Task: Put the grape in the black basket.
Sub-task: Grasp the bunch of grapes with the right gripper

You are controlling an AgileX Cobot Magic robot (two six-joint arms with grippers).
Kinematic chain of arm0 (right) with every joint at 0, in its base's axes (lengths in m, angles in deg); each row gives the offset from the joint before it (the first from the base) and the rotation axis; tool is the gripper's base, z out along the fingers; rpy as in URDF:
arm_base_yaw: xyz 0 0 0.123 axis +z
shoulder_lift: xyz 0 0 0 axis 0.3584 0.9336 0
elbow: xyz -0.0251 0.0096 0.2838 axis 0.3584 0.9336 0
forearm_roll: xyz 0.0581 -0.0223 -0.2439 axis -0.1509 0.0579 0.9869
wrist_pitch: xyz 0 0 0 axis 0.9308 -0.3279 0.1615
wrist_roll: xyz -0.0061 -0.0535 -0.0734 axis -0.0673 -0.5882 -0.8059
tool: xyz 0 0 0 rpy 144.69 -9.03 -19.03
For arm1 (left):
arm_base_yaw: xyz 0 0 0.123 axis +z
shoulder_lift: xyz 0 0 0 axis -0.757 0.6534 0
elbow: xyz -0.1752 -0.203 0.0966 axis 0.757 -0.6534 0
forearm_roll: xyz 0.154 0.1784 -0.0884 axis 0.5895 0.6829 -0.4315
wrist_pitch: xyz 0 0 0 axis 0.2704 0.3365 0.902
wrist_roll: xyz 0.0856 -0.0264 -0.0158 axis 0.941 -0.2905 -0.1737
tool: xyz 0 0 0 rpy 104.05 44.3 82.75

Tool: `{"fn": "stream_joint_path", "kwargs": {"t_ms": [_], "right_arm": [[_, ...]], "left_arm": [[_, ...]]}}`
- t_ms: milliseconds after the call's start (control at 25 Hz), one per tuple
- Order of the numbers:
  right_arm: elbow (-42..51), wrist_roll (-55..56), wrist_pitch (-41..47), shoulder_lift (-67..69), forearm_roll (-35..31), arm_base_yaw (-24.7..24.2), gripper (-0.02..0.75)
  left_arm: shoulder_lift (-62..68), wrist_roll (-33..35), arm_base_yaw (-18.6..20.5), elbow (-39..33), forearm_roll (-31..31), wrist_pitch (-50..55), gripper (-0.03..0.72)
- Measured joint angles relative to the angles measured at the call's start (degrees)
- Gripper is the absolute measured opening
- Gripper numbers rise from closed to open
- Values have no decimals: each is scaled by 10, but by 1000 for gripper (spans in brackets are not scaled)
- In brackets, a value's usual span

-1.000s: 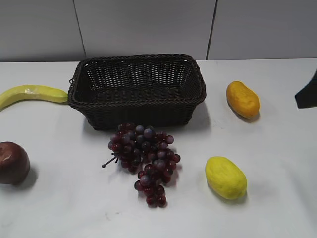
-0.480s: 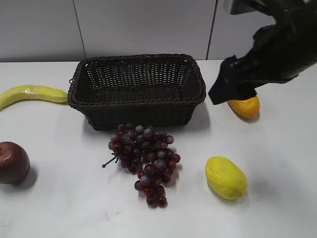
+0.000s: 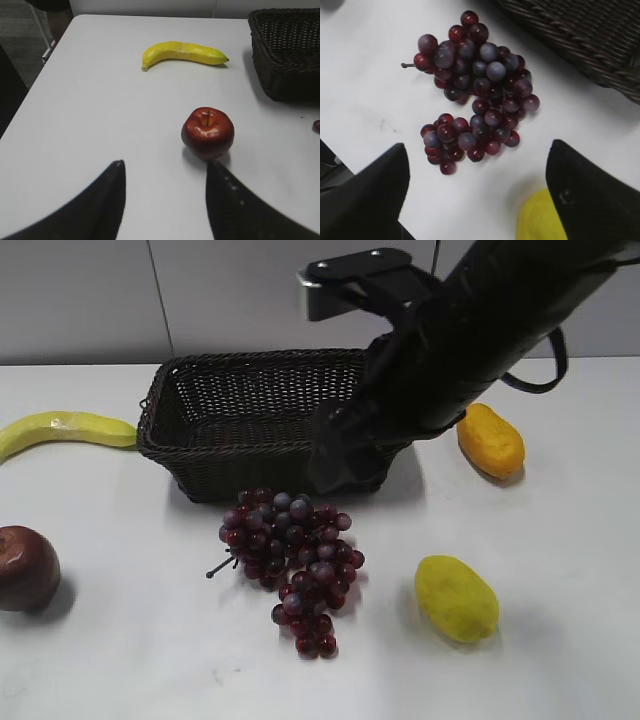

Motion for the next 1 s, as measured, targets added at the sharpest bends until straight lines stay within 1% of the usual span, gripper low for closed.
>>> {"fn": "stream_joint_path", "kwargs": {"t_ms": [160, 280, 680, 840, 1000], "right_arm": [[-28, -5, 0, 47, 0, 25, 645], [-47, -10, 0, 83, 1, 33, 645], [-120, -24, -3, 199, 2, 33, 645], [-162, -45, -3, 240, 2, 33, 645], [-183, -66, -3, 275, 1, 33, 645]], "left_arm": [[0, 0, 0, 0, 0, 0, 489], [0, 0, 0, 0, 0, 0, 489], [0, 0, 0, 0, 0, 0, 489], [0, 0, 0, 0, 0, 0, 489], [0, 0, 0, 0, 0, 0, 489]]}}
